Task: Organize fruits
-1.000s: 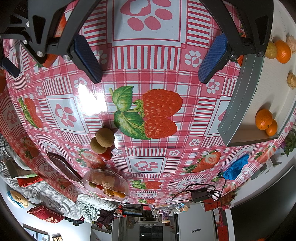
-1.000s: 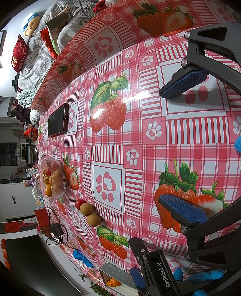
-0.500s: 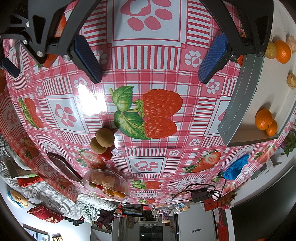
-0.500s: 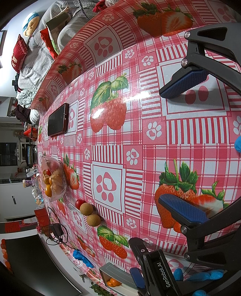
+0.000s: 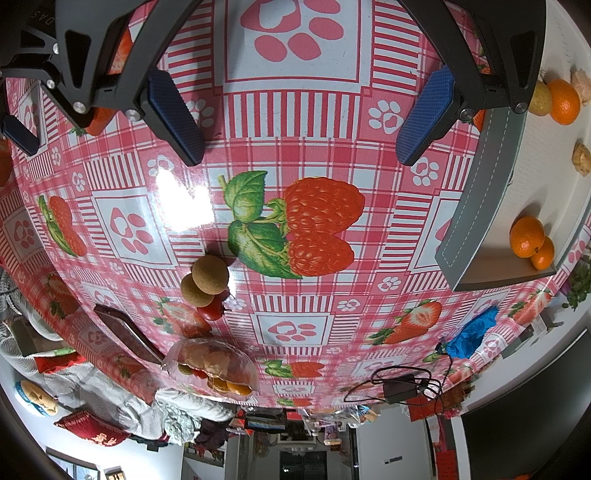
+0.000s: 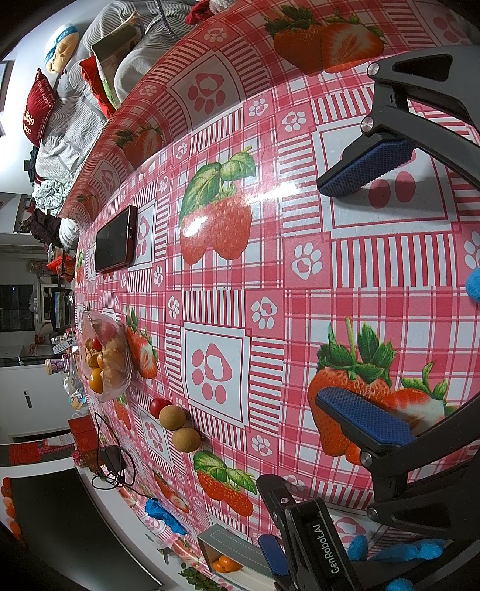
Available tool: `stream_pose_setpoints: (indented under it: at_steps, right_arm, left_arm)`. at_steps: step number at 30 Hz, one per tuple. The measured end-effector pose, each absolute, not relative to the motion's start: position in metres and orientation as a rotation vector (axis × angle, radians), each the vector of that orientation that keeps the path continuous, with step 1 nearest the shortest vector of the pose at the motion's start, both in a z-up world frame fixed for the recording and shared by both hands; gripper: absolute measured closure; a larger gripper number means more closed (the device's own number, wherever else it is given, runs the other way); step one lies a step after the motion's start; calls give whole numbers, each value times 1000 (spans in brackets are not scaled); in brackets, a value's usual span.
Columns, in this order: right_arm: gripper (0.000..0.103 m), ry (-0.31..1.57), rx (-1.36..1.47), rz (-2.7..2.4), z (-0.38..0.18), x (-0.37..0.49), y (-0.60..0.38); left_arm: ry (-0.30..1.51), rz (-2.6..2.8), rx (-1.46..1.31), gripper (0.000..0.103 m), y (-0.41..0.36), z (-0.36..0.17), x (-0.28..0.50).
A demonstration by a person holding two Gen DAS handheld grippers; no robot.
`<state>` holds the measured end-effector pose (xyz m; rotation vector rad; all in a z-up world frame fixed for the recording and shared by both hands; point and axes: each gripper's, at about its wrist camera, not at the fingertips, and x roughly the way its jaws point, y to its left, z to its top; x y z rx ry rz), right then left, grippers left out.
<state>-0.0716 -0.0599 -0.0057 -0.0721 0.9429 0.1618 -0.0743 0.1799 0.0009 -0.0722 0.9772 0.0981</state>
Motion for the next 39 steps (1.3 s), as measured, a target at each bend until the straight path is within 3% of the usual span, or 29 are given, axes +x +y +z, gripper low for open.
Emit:
stream_pose_setpoints:
  at_steps: [10,12,16,24,27,29,39]
  right_arm:
    - [0,943,-72,162,-6,-72,-60]
    - [0,943,-72,162,-6,-72,-60]
    - [0,943,-71,163,-6,-71,-60]
    - [0,943,-71,163,-6,-71,-60]
    - [0,943,-71,163,-6,-71,-60]
    - [0,943,-71,163,-6,-71,-60]
    - [0,952,-77,162,-5,-70,-60]
  left_arm:
    - [1044,6,34,5,160,40,-38]
    - [1058,-6,32,12,153,36,-25]
    - [1106,-27,34,36,141,17,-2]
    - [1072,-35,5,37,139,14,15]
    - [1049,-40,-5,52,139,13,16]
    - [1041,-50,-9,75,138,15,15]
    - [1023,-61,-2,75,159,16,-23]
